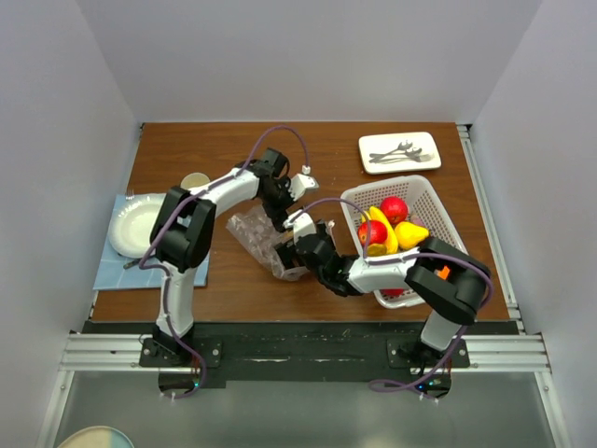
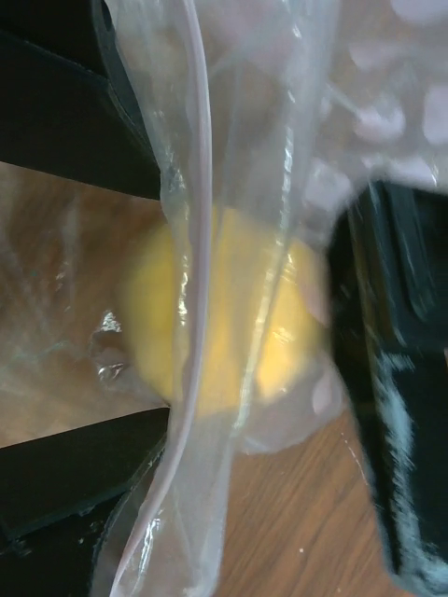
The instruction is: Open the zip-top bag and remove the fake food
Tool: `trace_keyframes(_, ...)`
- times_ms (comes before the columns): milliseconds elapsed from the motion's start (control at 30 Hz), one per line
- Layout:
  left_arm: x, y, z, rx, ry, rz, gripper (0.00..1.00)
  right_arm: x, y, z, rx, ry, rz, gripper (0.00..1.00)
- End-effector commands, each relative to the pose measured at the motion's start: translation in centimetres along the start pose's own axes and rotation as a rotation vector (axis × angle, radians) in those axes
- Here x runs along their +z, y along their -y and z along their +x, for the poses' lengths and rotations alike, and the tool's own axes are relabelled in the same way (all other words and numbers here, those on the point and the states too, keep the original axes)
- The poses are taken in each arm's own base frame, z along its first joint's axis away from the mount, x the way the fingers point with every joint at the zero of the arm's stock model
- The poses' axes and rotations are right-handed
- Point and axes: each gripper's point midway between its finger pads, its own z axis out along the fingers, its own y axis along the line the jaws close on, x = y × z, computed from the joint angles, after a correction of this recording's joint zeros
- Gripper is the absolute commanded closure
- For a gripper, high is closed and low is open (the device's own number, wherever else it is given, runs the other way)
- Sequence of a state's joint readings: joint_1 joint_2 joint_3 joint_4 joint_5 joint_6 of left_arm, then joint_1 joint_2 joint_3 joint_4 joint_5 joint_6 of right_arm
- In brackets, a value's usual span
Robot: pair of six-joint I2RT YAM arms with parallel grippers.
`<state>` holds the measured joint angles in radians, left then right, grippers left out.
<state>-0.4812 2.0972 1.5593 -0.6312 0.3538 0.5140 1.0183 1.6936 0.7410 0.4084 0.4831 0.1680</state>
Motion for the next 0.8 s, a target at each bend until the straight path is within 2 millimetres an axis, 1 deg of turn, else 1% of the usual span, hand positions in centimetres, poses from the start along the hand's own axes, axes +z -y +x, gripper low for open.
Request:
trace_keyframes(0,-3.2,5.3,-0.2,0.039,0.023,0.187,0.0,1.0,-0.2,-1.0,0.057,0.053,0.009,0.01)
trace_keyframes(33,-3.5,6.1,-0.4,0.055,0.042,0.236,0.0,1.1,-0.2,-0.9,0.059,0.053,0.009,0.01)
trace_keyframes(100,-4.4,7.3,-0.7,0.062,0.062,0.283,0.0,1.5,-0.4,-0.3,0.055,0.039,0.008,0.01)
trace_keyframes(133,-4.7,7.8,-1.1,0.064,0.083,0.309,0.0,1.6,-0.5,-0.3,0.056,0.041,0.007,0.01)
trace_keyframes(200,-5.2,8.3,-1.3,0.06,0.096,0.329,0.0,1.7,-0.7,-0.1,0.06,0.036,-0.002,0.01)
trace_keyframes(267,-5.3,8.7,-1.3,0.063,0.099,0.347,0.0,1.7,-1.0,-0.1,0.064,0.041,-0.018,0.05)
trace_keyframes(333,-5.0,8.6,-0.6,0.064,0.076,0.344,0.0,1.4,-1.2,-0.4,0.061,0.048,-0.04,0.22)
trace_keyframes(367,-4.8,8.6,0.0,0.059,0.058,0.339,0.0,1.2,-1.2,-0.6,0.056,0.048,-0.043,0.32)
trace_keyframes(400,-4.5,8.2,0.2,0.063,0.056,0.32,0.0,1.0,-1.0,-0.7,0.056,0.048,-0.038,0.52)
trace_keyframes(433,-4.2,7.5,0.9,0.057,0.03,0.279,0.0,0.4,-0.7,-1.2,0.055,0.047,-0.033,0.62)
trace_keyframes(467,-3.9,7.1,2.0,0.039,0.007,0.258,0.0,0.0,-0.6,-1.4,0.056,0.047,-0.036,0.72)
trace_keyframes(500,-3.6,6.4,2.2,0.041,0.004,0.223,0.0,-0.5,-0.5,-1.8,0.059,0.053,-0.042,0.87)
trace_keyframes(533,-3.3,5.4,3.0,0.03,-0.027,0.175,0.0,-1.1,-0.2,-1.3,0.05,0.037,-0.042,0.9)
trace_keyframes(567,-3.1,5.1,3.9,0.018,-0.047,0.162,0.0,-2.1,0.2,-2.4,0.06,0.059,-0.046,0.9)
trace_keyframes(600,-2.9,4.6,4.3,0.018,-0.054,0.14,0.0,-2.6,0.4,-2.6,0.06,0.059,-0.044,0.9)
trace_keyframes(633,-2.7,4.2,4.9,0.016,-0.076,0.116,0.0,-3.1,1.0,-2.0,0.046,0.033,-0.032,0.9)
trace_keyframes(667,-2.3,4.5,6.1,0.008,-0.103,0.115,0.0,-4.1,1.2,-3.2,0.061,0.06,-0.035,0.9)
trace_keyframes(700,-2.1,4.3,6.4,0.01,-0.104,0.102,0.0,-4.5,1.4,-3.4,0.061,0.058,-0.04,0.9)
trace_keyframes(733,-1.8,4.4,7.2,-0.005,-0.121,0.09,0.0,-5.2,1.5,-3.2,0.052,0.04,-0.052,0.9)
trace_keyframes(767,-1.4,5.1,8.7,-0.014,-0.154,0.103,0.0,-5.7,1.5,-3.6,0.052,0.043,-0.062,0.9)
